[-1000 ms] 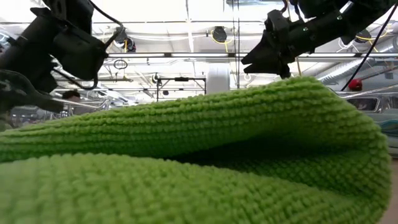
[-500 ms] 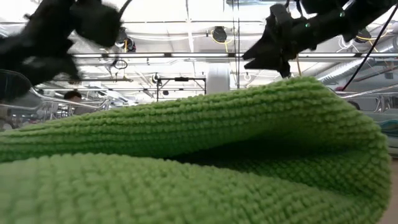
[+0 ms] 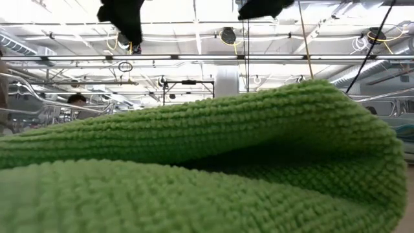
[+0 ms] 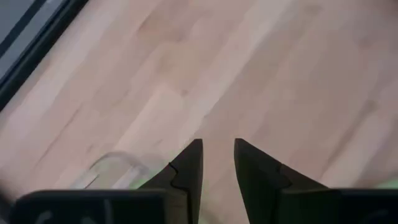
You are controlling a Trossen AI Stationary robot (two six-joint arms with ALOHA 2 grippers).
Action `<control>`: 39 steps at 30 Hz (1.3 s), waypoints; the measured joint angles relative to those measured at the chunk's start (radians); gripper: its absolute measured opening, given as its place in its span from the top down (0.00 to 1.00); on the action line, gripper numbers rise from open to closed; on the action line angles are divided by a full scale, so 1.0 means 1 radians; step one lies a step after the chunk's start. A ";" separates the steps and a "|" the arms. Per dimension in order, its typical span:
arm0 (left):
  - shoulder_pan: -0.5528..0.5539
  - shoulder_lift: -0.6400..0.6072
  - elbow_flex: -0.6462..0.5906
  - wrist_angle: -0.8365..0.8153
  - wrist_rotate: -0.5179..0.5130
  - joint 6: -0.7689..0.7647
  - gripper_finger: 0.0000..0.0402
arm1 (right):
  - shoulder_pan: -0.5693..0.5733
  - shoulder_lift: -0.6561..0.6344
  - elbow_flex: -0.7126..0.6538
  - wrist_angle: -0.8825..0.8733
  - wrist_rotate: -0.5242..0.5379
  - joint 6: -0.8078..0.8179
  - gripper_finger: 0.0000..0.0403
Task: Sort microfiber towel by color & place in baskets
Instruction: Fold the right green microfiber towel
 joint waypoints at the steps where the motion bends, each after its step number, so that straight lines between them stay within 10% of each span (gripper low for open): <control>1: -0.011 0.000 0.003 0.021 0.000 0.021 0.77 | 0.020 0.025 0.028 -0.012 -0.011 0.013 0.62; 15: -0.435 0.001 -0.131 0.010 0.073 -0.133 0.60 | 0.318 0.601 0.544 -0.234 -0.061 0.500 0.65; 25: -0.707 0.020 -0.338 0.349 0.056 -0.279 0.60 | 0.447 0.777 0.680 -0.256 -0.060 0.827 0.66; 39: -0.750 0.177 -0.307 0.641 -0.070 0.520 0.60 | 0.454 0.729 0.679 -0.295 -0.136 0.923 0.66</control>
